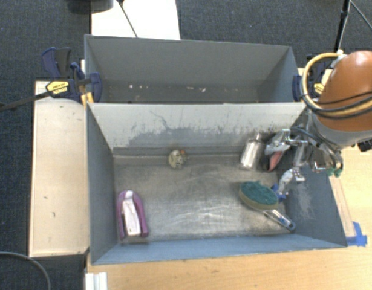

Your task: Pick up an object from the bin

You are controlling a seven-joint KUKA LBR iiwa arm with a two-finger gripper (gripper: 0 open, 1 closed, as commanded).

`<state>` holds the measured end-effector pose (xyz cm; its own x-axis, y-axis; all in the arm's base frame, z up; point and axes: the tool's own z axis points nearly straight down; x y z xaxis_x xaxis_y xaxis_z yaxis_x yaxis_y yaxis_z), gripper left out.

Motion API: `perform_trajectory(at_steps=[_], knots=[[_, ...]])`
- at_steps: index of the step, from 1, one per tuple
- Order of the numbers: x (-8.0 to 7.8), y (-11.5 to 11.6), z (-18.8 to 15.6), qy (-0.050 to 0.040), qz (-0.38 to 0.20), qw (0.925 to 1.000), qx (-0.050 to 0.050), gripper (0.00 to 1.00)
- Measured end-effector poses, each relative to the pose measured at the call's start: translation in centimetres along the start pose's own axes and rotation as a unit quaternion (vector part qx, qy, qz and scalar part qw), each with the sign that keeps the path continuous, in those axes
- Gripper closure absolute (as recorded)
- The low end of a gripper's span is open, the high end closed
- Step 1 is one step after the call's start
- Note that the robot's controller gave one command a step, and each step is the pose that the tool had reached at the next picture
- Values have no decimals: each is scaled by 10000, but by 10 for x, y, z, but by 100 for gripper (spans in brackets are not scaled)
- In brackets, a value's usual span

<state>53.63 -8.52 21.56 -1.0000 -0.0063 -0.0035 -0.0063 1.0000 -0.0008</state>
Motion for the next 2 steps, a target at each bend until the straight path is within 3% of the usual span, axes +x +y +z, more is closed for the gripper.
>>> perform_trajectory(at_steps=[1, 2], knots=[[4, -10, 99, 32, -1186, 9929, -13, 0], [2, -10, 96, -9, -1192, 9929, -2, 100]])
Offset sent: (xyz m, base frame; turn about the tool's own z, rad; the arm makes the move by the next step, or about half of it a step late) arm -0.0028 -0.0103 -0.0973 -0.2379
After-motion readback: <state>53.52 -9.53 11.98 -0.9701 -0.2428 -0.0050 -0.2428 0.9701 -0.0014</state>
